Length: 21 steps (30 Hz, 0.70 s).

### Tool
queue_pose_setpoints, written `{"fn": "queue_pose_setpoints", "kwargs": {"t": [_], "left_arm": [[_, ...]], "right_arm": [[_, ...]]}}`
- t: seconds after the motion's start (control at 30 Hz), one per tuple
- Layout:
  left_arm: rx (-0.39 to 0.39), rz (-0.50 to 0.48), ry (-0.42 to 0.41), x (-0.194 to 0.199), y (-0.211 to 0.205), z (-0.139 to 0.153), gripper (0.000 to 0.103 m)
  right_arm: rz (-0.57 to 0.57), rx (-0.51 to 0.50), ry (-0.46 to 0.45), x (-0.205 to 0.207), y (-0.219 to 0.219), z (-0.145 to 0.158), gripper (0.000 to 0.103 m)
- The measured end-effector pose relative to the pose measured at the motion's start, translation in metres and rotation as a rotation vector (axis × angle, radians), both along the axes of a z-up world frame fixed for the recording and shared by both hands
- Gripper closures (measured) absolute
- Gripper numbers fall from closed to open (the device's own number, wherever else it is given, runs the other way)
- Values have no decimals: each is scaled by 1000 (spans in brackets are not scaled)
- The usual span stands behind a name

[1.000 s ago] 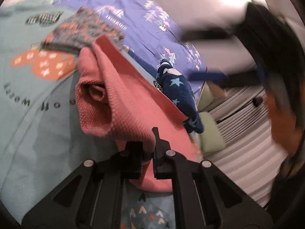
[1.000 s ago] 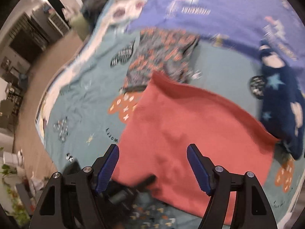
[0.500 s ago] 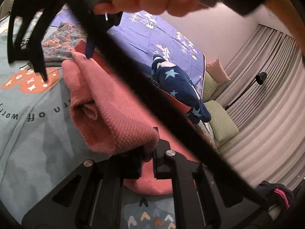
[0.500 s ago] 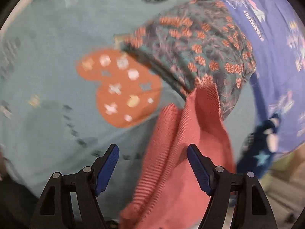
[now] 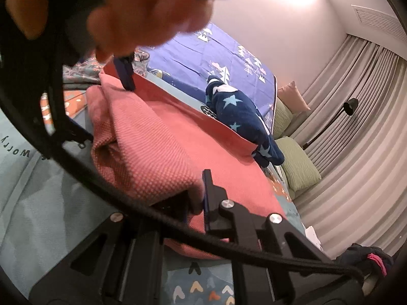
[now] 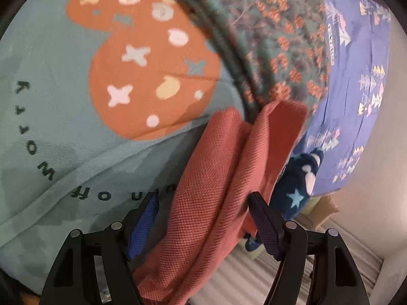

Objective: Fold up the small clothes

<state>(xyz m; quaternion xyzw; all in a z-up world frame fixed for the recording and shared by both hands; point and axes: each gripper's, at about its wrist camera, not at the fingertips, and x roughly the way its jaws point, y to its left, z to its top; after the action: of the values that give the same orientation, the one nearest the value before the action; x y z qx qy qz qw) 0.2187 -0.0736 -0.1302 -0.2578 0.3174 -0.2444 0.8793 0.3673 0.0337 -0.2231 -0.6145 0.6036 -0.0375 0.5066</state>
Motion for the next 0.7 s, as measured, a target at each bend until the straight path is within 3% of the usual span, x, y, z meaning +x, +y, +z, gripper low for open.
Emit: {"fn": "queue_pose_setpoints", "kwargs": {"t": [0.03,0.07,0.2,0.53,0.7], "left_arm": [[9,1,-2,-1,0,0,95],[14,4,-5,-2,0,-1,95],[14,21,1,-4,4,1,95],[153,32,-175,-36,-13,42,95],[166,-5,-206,-43,-30,57,95]], "right_arm": [[8,-34,-9,0,0,-2,53],[12,-55,-25,0,-1,-4,71],[-13,47,-45,2,4,14,88],[-149,412,-101,9,-32,117,90],[-238,552,-158,6,-76,169,90]]}}
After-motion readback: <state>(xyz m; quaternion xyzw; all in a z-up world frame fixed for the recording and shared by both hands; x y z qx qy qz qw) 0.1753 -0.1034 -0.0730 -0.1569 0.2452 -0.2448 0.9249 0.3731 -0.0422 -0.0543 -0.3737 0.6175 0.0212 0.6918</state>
